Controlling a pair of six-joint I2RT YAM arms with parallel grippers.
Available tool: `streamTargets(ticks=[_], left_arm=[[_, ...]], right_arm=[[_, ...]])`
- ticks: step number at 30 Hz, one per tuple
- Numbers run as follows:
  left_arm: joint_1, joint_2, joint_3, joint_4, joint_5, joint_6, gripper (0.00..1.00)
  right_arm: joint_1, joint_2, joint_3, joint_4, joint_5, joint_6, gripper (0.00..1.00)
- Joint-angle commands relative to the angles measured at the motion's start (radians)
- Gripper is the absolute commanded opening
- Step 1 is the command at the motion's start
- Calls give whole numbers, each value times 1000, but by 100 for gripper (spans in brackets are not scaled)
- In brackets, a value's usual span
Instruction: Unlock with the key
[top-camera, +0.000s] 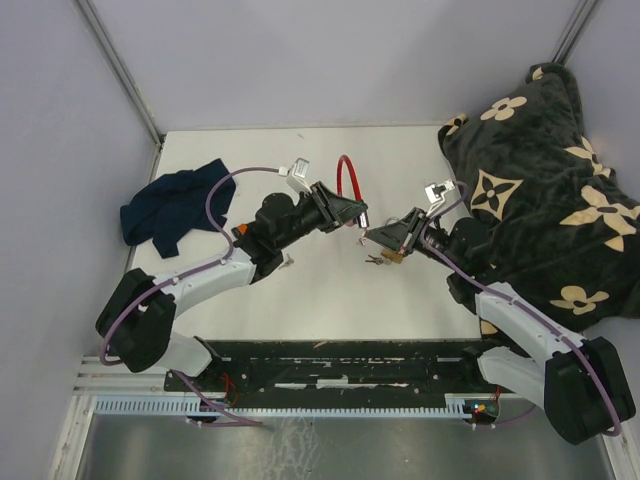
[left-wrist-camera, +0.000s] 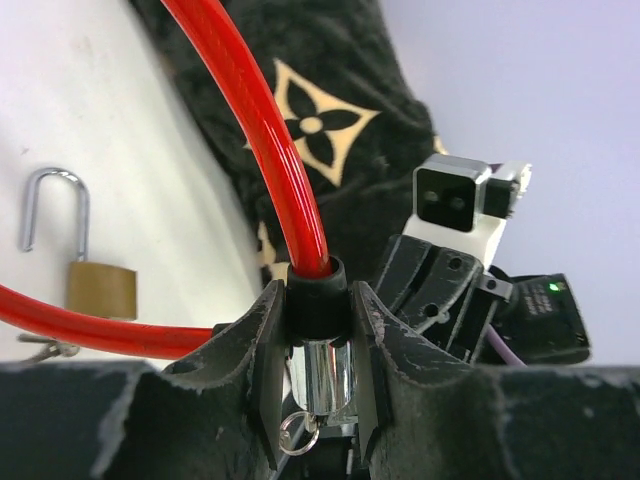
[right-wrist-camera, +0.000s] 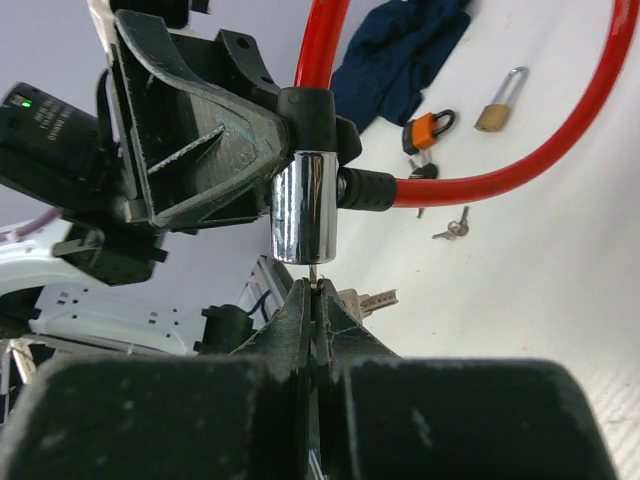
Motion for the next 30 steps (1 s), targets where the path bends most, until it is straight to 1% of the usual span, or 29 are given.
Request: streamTargets(ticks=[1, 4, 9, 13, 16, 21, 25, 30], left_arm=[[-43, -57, -78, 332, 241, -141, 3], [-41, -59, -132, 446, 250, -170, 3], [-30, -55, -204, 617, 255, -213, 3], [-16, -53, -239, 724, 265, -252, 3], [-15, -51, -236, 753, 286, -259, 3], [-16, -42, -219, 790, 307, -273, 3], [-15, -32, -209, 834, 324, -301, 3], [-7, -29, -207, 821, 311, -305, 3]], right_arm=[[-31, 34, 76, 190, 20, 64, 2], [-41, 66, 82, 228, -17, 102, 2], [-62, 139, 66, 358, -47, 201, 2], [-74, 196, 66, 343, -61, 232, 2], [-74, 238, 83, 294, -86, 245, 2], [-74, 293, 89, 360, -116, 316, 2], [-74, 316, 106, 296, -124, 338, 2], [-74, 324, 106, 245, -112, 334, 6]])
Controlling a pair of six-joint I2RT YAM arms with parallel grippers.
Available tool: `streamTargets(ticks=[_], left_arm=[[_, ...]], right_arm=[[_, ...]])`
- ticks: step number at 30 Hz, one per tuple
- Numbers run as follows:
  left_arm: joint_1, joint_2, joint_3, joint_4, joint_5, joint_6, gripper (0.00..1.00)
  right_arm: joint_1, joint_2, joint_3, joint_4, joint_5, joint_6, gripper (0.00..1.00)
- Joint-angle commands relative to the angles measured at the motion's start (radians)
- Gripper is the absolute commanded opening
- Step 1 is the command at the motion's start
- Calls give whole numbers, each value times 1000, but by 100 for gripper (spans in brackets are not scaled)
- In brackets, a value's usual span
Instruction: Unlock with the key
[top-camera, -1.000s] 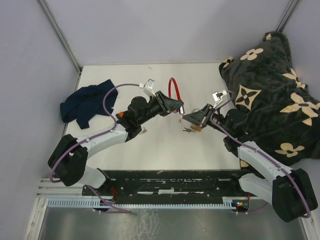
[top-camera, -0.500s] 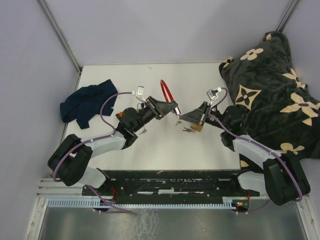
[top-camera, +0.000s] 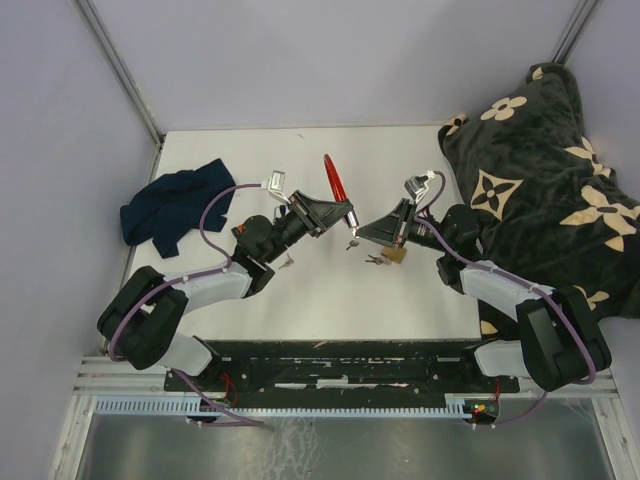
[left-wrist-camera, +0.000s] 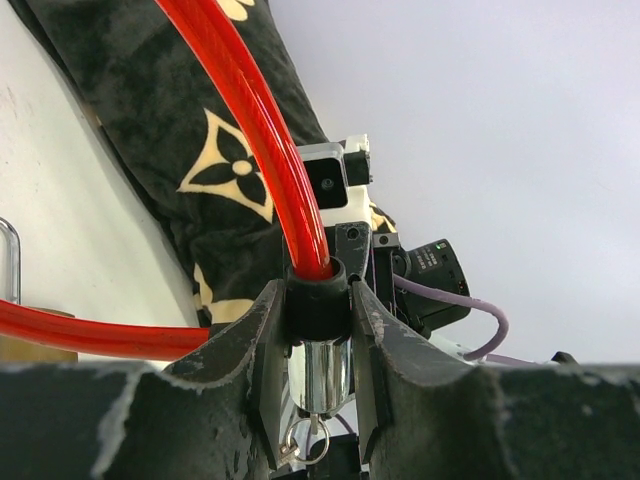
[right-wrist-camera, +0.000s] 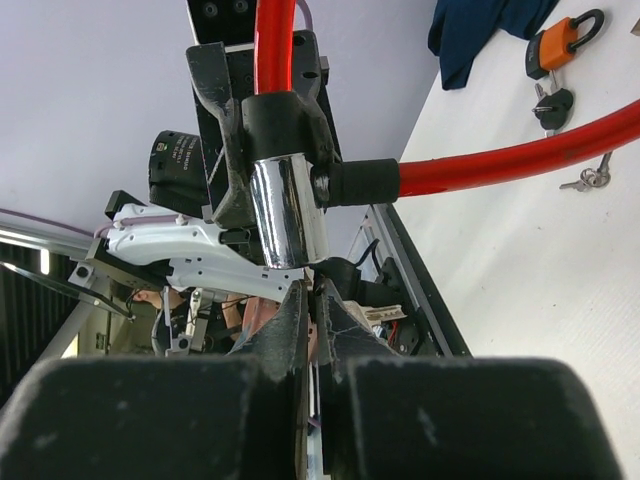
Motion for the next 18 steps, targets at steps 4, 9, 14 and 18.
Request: streamTargets(ticks=[4, 9, 14, 18], left_arm=[[-43, -38, 38, 243, 266, -124, 3], [-15, -75, 57, -1, 211, -70, 3], [18, -104, 69, -144, 162, -43, 3], [42, -113, 87, -195, 151, -42, 3]], right_arm=[[-26, 32, 48, -122, 196, -42, 7], [-25, -1, 56, -137, 178, -110, 23], [-26, -74, 88, -261, 157, -226, 33], [-26, -131, 121, -375, 152, -324, 40]])
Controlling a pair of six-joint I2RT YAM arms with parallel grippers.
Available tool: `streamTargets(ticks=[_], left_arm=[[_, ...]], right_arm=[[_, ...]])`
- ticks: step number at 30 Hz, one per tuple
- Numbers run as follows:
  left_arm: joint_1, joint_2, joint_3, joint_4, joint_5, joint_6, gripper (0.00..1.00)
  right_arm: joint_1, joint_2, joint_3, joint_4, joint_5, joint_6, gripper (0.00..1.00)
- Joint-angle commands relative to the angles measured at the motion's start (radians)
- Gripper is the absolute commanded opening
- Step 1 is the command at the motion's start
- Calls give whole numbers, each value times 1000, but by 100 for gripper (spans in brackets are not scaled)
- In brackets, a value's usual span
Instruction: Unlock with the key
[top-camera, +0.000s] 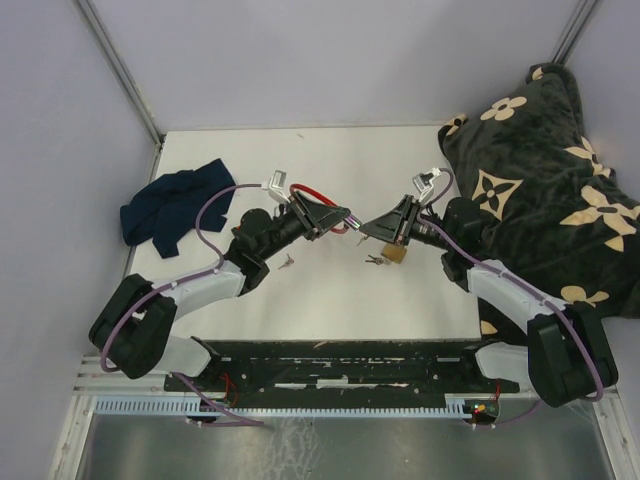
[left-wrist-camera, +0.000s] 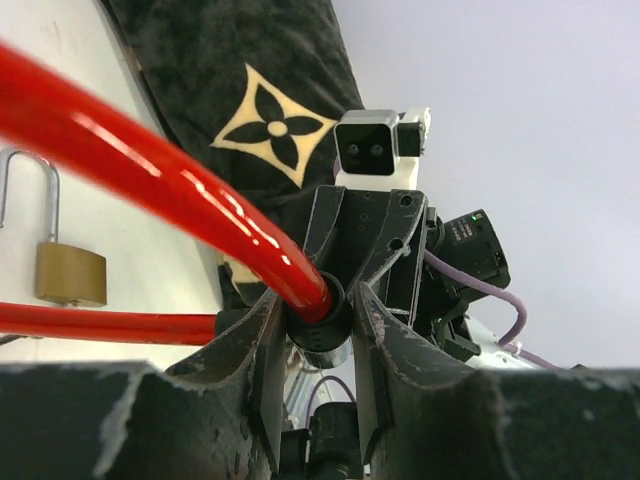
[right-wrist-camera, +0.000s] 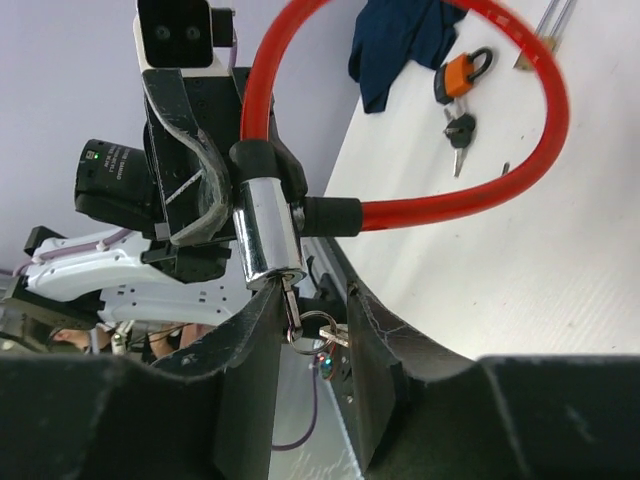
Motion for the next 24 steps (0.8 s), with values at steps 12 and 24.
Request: streamTargets(ticks=[12, 24], left_arm=[[19, -89, 140, -325, -27, 21, 3], [20, -95, 258, -612, -94, 16, 3]], right_arm=[[-8, -226, 130, -423, 83, -549, 60], [148, -447, -30, -390, 296, -1179, 62]])
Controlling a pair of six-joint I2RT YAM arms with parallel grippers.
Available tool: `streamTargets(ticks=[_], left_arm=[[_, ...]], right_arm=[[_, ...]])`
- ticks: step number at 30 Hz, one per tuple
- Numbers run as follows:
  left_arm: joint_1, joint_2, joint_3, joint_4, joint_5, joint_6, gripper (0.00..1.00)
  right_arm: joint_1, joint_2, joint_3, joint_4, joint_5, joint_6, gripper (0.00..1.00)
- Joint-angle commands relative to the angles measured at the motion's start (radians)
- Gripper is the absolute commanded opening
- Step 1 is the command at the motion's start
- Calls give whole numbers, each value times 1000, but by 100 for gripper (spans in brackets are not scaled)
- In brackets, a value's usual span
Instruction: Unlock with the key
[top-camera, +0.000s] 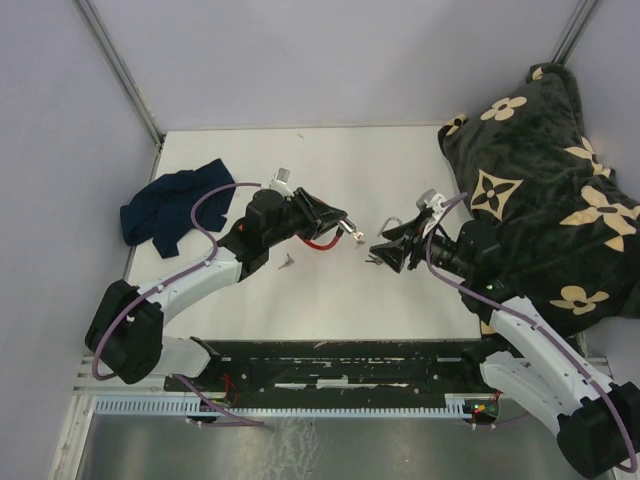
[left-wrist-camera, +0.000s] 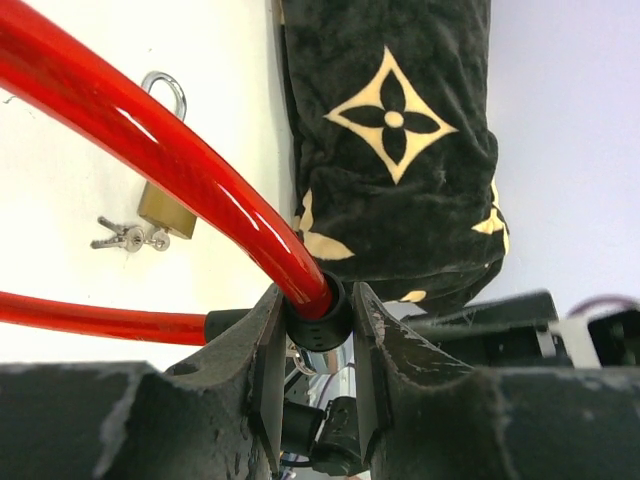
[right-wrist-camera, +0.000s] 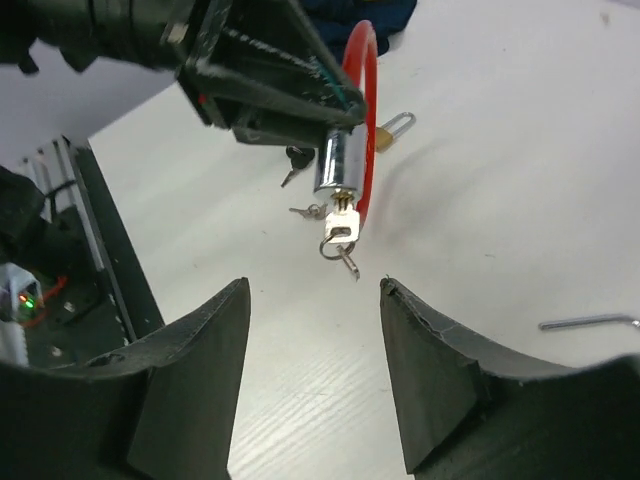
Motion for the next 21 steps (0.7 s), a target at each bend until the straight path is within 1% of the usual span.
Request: streamTargets(ticks=[1, 4, 8, 14, 21], left_arm=[[4, -53, 88, -54, -39, 13, 3], [2, -45, 110, -89, -46, 5, 3], [0, -33, 140, -130, -44, 0, 3], [-8, -24, 152, -137, -44, -13, 3], [-19, -18, 160, -137, -42, -21, 3]], right_arm=[[99, -50, -21, 29, 120, -401, 62], [179, -50, -30, 49, 192, -550, 62], [256, -23, -46, 114, 282, -668, 61], [339, 51, -54, 198, 388, -784, 57], [413, 154, -47, 268, 515, -874, 47]])
